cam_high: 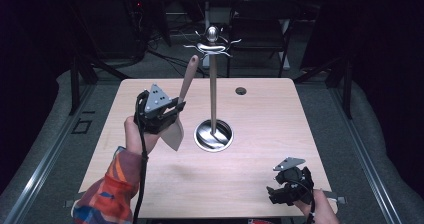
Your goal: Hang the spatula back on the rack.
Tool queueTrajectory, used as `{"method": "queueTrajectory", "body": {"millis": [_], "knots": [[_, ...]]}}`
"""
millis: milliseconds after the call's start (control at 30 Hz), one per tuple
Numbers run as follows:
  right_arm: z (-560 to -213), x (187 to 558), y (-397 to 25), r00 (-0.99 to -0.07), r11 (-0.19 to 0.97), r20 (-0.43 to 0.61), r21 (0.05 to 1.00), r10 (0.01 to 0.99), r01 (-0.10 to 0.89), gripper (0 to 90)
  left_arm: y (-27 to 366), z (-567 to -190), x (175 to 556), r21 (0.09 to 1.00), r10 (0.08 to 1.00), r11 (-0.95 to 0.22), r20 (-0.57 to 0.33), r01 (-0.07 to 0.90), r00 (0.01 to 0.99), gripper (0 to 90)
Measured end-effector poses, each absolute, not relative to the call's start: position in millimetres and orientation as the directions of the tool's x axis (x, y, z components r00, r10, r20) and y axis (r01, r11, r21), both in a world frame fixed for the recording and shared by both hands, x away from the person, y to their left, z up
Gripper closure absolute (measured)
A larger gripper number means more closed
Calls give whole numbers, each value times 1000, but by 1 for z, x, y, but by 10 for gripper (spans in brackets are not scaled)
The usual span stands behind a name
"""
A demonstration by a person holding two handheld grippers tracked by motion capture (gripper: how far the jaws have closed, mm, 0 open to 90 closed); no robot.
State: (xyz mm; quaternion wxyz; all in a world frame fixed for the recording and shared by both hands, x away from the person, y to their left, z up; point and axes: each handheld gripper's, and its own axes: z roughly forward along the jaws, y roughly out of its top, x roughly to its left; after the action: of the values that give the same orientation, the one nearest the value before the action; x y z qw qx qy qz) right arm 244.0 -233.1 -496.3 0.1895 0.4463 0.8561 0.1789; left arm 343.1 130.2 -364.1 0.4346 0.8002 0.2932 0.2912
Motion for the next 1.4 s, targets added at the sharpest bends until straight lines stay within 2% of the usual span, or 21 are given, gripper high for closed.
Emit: {"method": "queueTrajectory", "body": {"millis": [1400], "knots": [[-496,244,-233,-531,539,-167,476,831,694,143,109,-372,359,847,731,-466,204,258,651,778]]}}
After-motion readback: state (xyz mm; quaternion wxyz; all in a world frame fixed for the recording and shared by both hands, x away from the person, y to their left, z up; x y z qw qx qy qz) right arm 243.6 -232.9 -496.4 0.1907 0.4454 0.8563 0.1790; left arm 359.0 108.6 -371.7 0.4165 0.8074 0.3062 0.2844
